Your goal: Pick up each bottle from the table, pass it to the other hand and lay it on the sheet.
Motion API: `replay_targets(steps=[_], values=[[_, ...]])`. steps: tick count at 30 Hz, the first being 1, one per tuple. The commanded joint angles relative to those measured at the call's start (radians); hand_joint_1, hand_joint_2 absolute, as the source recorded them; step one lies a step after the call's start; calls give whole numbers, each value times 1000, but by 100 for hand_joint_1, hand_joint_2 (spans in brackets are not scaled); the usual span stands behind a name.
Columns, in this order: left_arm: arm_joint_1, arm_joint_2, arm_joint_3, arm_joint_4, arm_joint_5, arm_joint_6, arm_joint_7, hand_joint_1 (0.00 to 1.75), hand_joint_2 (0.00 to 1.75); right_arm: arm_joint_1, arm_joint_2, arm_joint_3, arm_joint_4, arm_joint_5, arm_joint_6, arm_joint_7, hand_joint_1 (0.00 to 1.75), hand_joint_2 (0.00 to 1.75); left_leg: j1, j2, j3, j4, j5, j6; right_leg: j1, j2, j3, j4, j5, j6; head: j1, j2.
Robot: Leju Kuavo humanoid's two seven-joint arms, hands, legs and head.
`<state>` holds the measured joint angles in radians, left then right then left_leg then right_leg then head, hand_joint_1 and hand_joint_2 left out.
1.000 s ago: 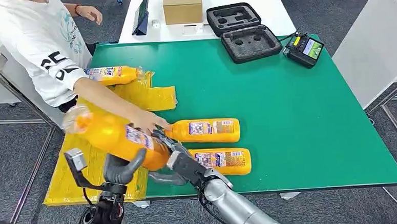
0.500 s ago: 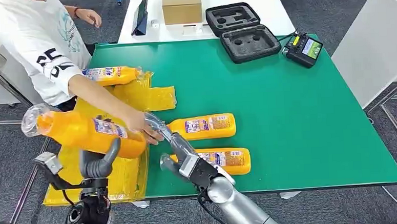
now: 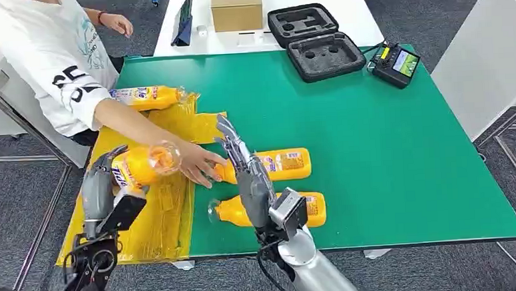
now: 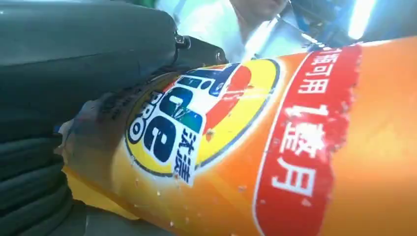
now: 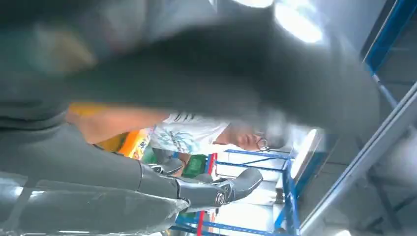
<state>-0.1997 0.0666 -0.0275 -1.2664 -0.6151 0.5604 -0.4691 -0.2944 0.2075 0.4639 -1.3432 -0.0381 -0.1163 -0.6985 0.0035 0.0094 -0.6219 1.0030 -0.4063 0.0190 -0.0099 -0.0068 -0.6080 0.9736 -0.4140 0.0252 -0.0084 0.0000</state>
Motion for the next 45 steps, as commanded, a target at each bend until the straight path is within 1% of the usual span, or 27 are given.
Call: replay_targets(steps=[1, 3, 4, 6, 7, 9, 10, 12, 13, 15, 16, 19, 20, 21, 22, 24, 25, 30, 31, 33, 34, 36, 40, 45], values=[[-166, 100, 15, 401, -226, 22, 131, 175, 175, 1, 0, -33, -1, 9, 12, 5, 0, 175, 1, -2, 6, -2, -1, -2, 1, -1, 6, -1, -2, -1, 0, 0], [-165, 97, 14, 399, -227, 23, 130, 175, 175, 1, 0, -33, -1, 9, 13, 5, 0, 175, 0, -1, 3, -1, 0, -1, 0, 0, 3, -1, -1, -1, 0, 0], [-165, 97, 14, 399, -227, 23, 130, 175, 175, 1, 0, -33, -1, 9, 13, 5, 0, 175, 1, -1, 5, -1, -1, -1, 1, 0, 5, -1, -2, -1, 0, 0], [-165, 97, 14, 399, -227, 23, 130, 175, 175, 1, 0, -33, -1, 9, 13, 5, 0, 175, 0, -1, 2, -1, 0, -1, 0, -1, 2, 0, -1, 0, 0, 0], [-163, 93, 15, 390, -230, 20, 132, 175, 175, 2, 1, -34, -3, 10, 13, 5, 0, 175, 1, -2, 4, 0, -2, -1, 1, -1, 5, -1, -2, -1, 0, 0], [-163, 93, 15, 390, -230, 20, 132, 175, 175, 2, 1, -34, -3, 10, 13, 5, 0, 175, 1, -1, 1, -1, 0, -1, 0, -1, 2, 0, -1, 0, 0, 0], [-163, 93, 15, 390, -230, 20, 132, 175, 175, 2, 1, -34, -3, 10, 13, 5, 0, 175, 1, -2, 4, 0, -2, -1, 1, -1, 5, 0, -2, -1, 0, 0], [-163, 93, 15, 390, -230, 20, 132, 175, 175, 2, 1, -34, -3, 10, 13, 5, 0, 175, 1, -1, 1, 0, 0, -1, 0, -1, 2, 0, -1, 0, 0, 0], [-163, 93, 15, 390, -230, 20, 132, 175, 175, 2, 1, -34, -3, 10, 13, 5, 0, 175, 1, -2, 4, 0, -1, -1, 1, 0, 5, 0, -2, -1, 0, 0], [-163, 93, 15, 390, -230, 20, 132, 175, 175, 2, 1, -34, -3, 10, 13, 5, 0, 175, 1, -1, 1, 0, 0, -1, 0, 0, 1, 0, -1, 0, 0, 0], [-163, 93, 15, 390, -230, 20, 132, 175, 175, 2, 1, -34, -3, 10, 13, 5, 0, 175, 1, -2, 3, 0, -1, -1, 1, -1, 4, 0, -2, -1, 0, 0], [-163, 89, 22, 390, -222, 15, 137, 175, 175, 2, 1, -34, -3, 10, 15, 5, 0, 175, 1, -2, 3, 0, -1, -1, 1, -1, 4, -1, -2, -1, 0, 0], [-169, 90, 27, 410, -209, -36, 146, 175, 175, -1, 0, -29, 3, 15, 20, 6, 0, 175, 1, -2, 2, 0, -1, -1, 1, 0, 3, -1, -1, -1, 0, 0], [-172, 95, 28, 426, -206, -55, 149, 175, 175, -3, 3, -30, 7, 18, 23, 6, 0, 175, 0, -1, 1, 0, -1, -1, 0, 0, 2, 0, -1, -1, 0, 0], [-181, 97, 26, 451, -214, -73, 160, 175, 175, -6, 6, -29, 10, 22, 28, 8, 0, 175, 1, -2, 3, -1, -1, -1, 0, 0, 4, 0, -2, -1, 0, 0], [-191, 95, 34, 476, -202, -99, 166, 175, 175, -7, 7, -30, 12, 24, 30, 9, 0, 175, 1, -1, 2, -1, -1, -1, 0, 0, 2, 0, -1, -1, 0, 0], [-208, 98, 33, 509, -206, -122, 177, 175, 175, -8, 8, -31, 14, 29, 34, 9, 0, 175, 1, -1, 4, 0, -2, -1, 1, 0, 5, 0, -2, -1, 0, 0], [-244, 103, 30, 573, -203, -191, 194, 175, 175, -13, 10, -36, 24, 33, 37, 11, 0, 175, 1, -1, 2, -1, 0, -1, 0, -1, 3, 0, -1, -1, 0, 0], [-268, 109, 15, 608, -219, -237, 210, 175, 175, -15, 12, -39, 29, 34, 38, 11, 0, 175, 1, -1, 4, -1, -1, -1, 1, 0, 5, 0, -1, -1, 0, 0], [-306, 120, -34, 660, -278, -325, 249, 175, 175, -15, 15, -42, 35, 34, 40, 15, 0, 175, 0, -1, 2, -1, 0, -1, 0, 0, 3, 0, 0, -1, 0, 0], [-320, 121, -48, 682, -295, -353, 257, 175, 175, -16, 15, -43, 38, 34, 41, 17, 0, 175, 1, -2, 5, -1, -1, -1, 1, -1, 5, 0, -1, -1, 0, 0], [-337, 120, -63, 717, -312, -395, 263, 175, 175, -21, 14, -42, 50, 34, 41, 17, 0, 175, 1, -2, 5, -1, 0, -1, 0, 0, 5, -1, -1, -1, 0, 0], [-355, 117, -82, 747, -337, -429, 268, 175, 175, -30, 15, -39, 67, 34, 42, 17, 0, 175, 0, 1, 11, -3, -1, -2, 0, 2, 11, -1, 0, -1, 0, 0], [-390, 110, -98, 785, -357, -479, 274, 175, 175, -23, 18, -37, 60, 37, 36, 23, 0, 175, 0, 0, 13, -2, 0, -2, 0, 1, 13, 0, 0, -1, 0, 0]])
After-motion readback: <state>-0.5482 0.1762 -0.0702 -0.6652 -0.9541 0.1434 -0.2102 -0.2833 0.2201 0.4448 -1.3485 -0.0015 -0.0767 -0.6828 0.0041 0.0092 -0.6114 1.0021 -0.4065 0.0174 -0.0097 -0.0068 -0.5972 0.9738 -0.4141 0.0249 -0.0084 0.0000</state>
